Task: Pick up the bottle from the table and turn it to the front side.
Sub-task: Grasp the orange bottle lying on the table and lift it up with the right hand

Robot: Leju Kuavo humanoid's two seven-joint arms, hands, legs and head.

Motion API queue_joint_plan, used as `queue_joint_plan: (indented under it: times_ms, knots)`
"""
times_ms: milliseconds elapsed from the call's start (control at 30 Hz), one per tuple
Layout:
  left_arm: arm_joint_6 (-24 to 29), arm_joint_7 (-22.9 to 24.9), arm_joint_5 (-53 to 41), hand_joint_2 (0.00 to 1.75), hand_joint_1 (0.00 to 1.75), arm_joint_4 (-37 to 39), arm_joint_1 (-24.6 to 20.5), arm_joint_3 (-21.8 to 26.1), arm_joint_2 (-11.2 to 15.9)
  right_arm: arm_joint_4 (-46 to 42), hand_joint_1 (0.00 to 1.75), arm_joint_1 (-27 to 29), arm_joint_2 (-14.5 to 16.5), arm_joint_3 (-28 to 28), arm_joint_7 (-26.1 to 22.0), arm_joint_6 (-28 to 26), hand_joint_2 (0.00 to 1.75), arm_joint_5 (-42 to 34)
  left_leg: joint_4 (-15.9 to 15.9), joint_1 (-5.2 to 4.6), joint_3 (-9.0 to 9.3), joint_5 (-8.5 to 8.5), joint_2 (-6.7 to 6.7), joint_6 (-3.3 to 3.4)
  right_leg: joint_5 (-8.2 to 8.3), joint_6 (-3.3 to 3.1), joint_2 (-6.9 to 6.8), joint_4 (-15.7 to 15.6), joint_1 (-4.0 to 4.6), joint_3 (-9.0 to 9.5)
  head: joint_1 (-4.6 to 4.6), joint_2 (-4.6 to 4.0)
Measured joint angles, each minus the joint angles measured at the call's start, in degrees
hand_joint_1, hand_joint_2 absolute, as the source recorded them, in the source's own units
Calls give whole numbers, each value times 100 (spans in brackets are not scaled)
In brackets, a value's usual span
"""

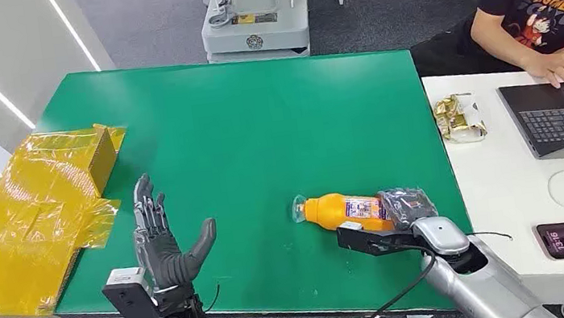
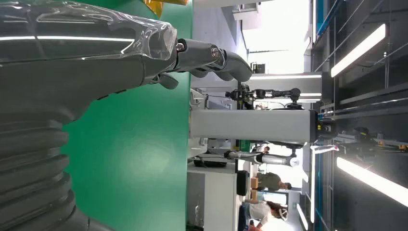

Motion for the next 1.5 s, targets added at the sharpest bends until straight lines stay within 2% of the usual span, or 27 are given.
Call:
queue_joint_plan:
  times_ms: [133, 233, 333, 500, 633, 733, 900, 1100, 1300, 1500]
  knots:
    - [19, -21, 23, 175, 0, 16, -3, -4, 8, -111, 175, 162, 5, -74, -155, -330, 175, 77, 0, 0, -4, 0, -2, 0, 0, 0, -2, 1, 0, 0, -1, 0]
    - [31, -52, 9, 175, 0, 19, 15, -5, 9, -307, 175, 387, 70, -231, -324, -997, 175, 125, -1, 0, -7, -1, -1, 0, 0, 0, -1, 1, 0, -2, 1, 0]
    - [30, -70, -17, 175, 0, 19, 37, -8, 9, -560, 175, 621, 257, -454, -458, -1692, 175, 120, -2, 0, -8, -1, 1, 1, -1, 1, 0, 1, 0, -7, 0, 0]
    - [29, -87, -21, 175, 0, 19, 44, -51, 9, -1050, 175, 1032, 585, -759, -644, -2390, 175, 192, -4, 2, -11, -1, -8, 1, -6, 4, -9, 1, 1, -7, 0, 0]
    - [11, -91, 3, 175, 0, 34, 21, -126, 9, -1378, 175, 1336, 806, -946, -1091, -3064, 175, 187, -4, 0, -12, -1, -5, 1, -6, 4, -6, 1, 1, -8, 0, 0]
    - [-18, -88, 42, 175, 0, 55, -8, -158, 9, -1515, 175, 1445, 935, -1025, -1298, -3314, 175, 137, -3, 0, -12, -1, -6, 1, -6, 5, -6, 0, 1, -7, 1, 0]
    - [-571, 108, 811, 175, 0, 110, -93, -164, 9, -1573, 175, 1535, 1078, -1057, -2054, -3796, 175, -175, -3, -1, -12, -1, -4, 1, -4, 5, -5, 1, 1, -7, -1, 0]
    - [-1131, 423, 1452, 175, 0, 257, -236, -167, 21, -1477, 175, 1498, 1211, -1001, -2434, -3964, 175, -411, -3, 0, -12, -1, -5, 1, -4, 5, -5, 1, 1, -7, -1, 0]
    - [-2176, 773, 1599, 175, 0, 513, -586, -364, 122, -968, 175, 1196, 1397, -788, -2994, -3680, 175, -945, -3, 1, -12, 0, -4, 1, -4, 4, -5, 3, 1, -7, 0, 0]
    - [-2341, 792, 1470, 175, 0, 587, -769, -469, 205, -466, 175, 931, 1587, -623, -3173, -3590, 175, -1182, -3, 1, -12, 1, -5, 1, -3, 4, -5, 3, 1, -7, 0, 0]
